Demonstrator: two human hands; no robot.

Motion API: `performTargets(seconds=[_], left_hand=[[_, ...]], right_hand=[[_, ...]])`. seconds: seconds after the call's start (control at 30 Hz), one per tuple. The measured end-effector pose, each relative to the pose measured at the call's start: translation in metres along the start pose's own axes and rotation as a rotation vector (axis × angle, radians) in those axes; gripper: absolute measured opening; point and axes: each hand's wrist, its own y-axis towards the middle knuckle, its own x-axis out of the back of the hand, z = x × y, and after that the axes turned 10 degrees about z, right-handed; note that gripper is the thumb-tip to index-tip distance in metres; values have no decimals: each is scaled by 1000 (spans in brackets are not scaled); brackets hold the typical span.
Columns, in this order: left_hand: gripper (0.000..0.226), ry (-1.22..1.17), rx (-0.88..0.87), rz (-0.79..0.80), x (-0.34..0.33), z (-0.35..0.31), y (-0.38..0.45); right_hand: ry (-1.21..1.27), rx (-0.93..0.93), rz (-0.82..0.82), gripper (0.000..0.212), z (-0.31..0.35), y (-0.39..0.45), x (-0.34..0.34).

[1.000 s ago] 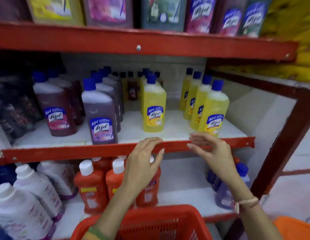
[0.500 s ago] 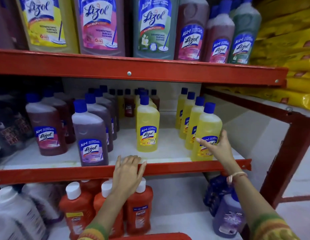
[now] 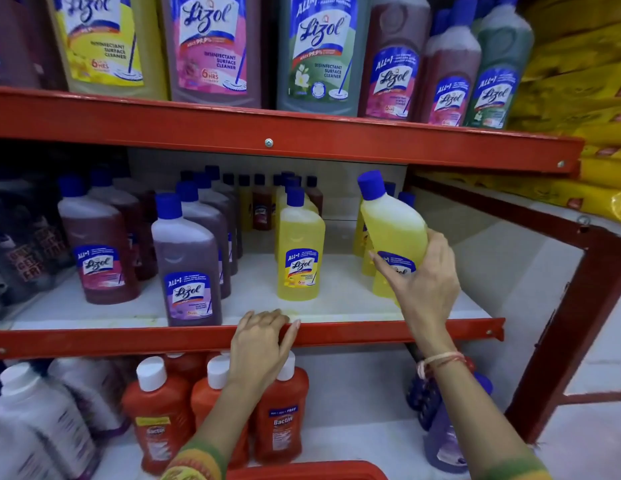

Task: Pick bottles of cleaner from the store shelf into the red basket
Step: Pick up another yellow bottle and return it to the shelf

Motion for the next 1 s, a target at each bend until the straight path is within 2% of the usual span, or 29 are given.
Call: performTargets(seconds=[0.1, 0.2, 0.27, 0.4, 0.5, 0.6, 0.7, 0.83, 1.0], left_hand=[[42, 5, -10, -10, 2, 0, -1], [42, 13, -28, -17, 3, 1, -2], [43, 6, -35, -13, 4, 1, -1], [46, 1, -51, 1, 4, 4, -1], [53, 4, -52, 36, 3, 5, 0], [68, 21, -63, 60, 2, 8, 0], [86, 36, -83, 97, 2, 10, 0], [86, 53, -101, 126, 0, 13, 0], [83, 78, -115, 154, 2, 15, 1]], right_hand=[[-176, 118, -134, 63, 24, -10, 16], [-117, 98, -127, 65, 42, -20, 32], [130, 21, -26, 69, 52, -23, 45], [922, -157, 356, 68, 56, -23, 65], [1215, -280, 501, 73, 52, -26, 61], [1489, -348, 621, 87, 46, -30, 52], [1562, -379, 739, 100, 43, -35, 50], [1529, -361, 765, 102, 39, -38, 46], [1427, -333, 739, 88, 36, -38, 45]])
